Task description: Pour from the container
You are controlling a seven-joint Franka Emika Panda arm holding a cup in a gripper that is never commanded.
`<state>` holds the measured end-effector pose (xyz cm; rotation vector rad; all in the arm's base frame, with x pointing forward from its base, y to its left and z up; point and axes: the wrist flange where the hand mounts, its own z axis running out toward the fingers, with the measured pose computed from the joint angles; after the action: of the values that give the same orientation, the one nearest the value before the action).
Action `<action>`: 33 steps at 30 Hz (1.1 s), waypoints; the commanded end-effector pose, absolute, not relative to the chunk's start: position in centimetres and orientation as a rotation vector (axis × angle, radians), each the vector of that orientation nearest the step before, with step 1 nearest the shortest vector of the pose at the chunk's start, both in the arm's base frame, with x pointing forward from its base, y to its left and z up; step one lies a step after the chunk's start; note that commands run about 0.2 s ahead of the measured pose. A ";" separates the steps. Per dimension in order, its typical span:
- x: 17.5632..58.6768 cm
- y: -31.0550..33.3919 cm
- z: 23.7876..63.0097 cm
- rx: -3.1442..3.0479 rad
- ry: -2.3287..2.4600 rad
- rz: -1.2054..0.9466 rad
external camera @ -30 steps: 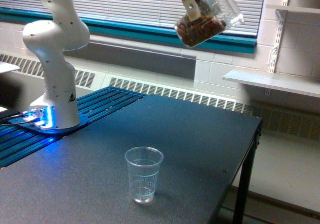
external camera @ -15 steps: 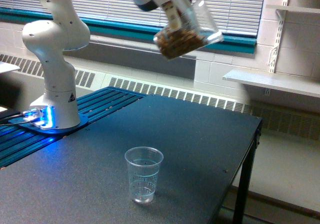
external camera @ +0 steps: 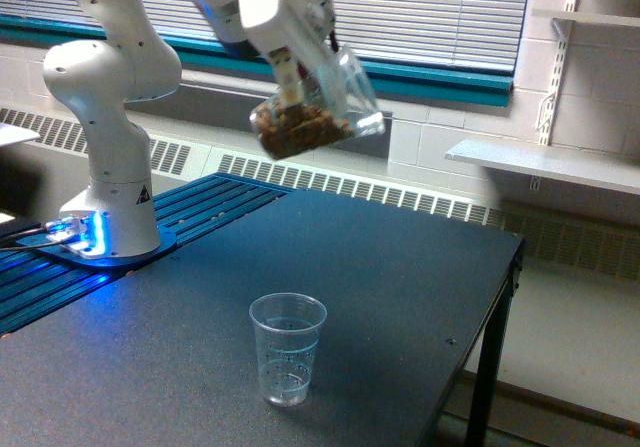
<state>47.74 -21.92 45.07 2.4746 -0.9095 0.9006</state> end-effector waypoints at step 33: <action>40.3 -22.6 34.1 2.454 -0.821 0.731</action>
<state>40.72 -22.06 34.88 2.4678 -0.7778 0.7402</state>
